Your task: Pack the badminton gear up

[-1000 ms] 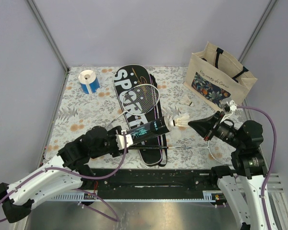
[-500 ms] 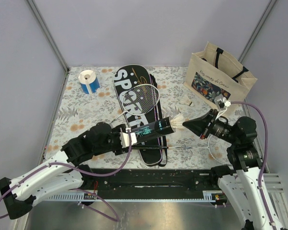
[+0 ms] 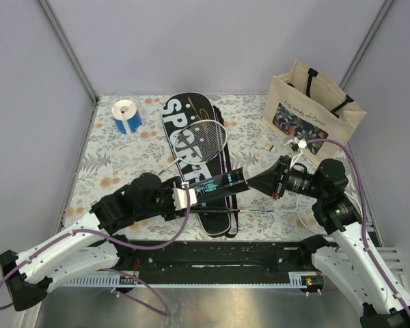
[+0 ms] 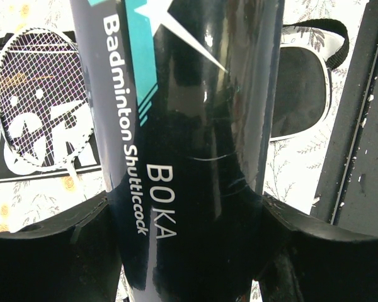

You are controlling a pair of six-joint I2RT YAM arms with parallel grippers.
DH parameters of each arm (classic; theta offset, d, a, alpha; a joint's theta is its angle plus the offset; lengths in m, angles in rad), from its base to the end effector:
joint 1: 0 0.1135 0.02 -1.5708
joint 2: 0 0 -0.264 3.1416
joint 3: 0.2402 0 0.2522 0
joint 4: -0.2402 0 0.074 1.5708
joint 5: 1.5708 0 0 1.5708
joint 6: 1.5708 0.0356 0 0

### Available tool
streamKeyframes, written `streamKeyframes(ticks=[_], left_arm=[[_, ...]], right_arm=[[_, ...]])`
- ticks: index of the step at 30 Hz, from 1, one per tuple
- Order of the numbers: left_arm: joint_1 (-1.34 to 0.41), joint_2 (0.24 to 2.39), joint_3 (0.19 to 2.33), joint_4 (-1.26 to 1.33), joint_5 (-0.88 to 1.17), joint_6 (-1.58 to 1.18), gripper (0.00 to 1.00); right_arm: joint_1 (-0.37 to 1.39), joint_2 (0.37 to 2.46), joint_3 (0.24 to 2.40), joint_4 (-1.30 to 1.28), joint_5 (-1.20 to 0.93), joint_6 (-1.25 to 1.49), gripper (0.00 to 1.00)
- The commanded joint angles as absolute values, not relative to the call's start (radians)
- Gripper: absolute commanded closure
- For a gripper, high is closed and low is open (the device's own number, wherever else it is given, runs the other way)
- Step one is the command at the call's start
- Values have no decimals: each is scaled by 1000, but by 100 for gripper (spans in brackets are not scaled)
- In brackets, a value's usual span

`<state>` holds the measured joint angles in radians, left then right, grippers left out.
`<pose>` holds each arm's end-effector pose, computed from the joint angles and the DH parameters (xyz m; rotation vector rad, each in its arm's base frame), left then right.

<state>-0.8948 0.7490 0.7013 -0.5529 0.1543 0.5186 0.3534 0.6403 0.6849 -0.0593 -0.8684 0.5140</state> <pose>0.0985 -0.1316 0.2798 1.4877 1.6052 -0.3816 0.1288 0.0765 0.3407 -0.5990 1.6498 1.3328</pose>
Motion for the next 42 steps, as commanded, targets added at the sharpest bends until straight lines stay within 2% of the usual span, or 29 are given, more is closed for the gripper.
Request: streamKeyframes(ticks=[1,14,18,21,25,28,36,42], left_arm=[[-902,733,770,-420,227,548,100],[-902,690,741,-396,230,554,100],[-903,669,724,-397,204,545,100],[-900,641,695,-388,183,519,100],[-902,624,675,-405,160,508,100],[-902,621,690,-443,115,485,100],[-903,512,649,-453,81,416,100],[-902,451,640,-408,74,365,100]], right_arm=[[411,666,667,31,-838,532,100],[465,735,660,23,-839,535,99],[465,694,692,-61,-761,534,79],[463,652,713,-69,-684,549,58],[465,634,762,-95,-577,577,49],[465,650,807,-124,-511,597,46],[465,739,836,-164,-128,528,37],[465,1026,925,-204,285,445,35]])
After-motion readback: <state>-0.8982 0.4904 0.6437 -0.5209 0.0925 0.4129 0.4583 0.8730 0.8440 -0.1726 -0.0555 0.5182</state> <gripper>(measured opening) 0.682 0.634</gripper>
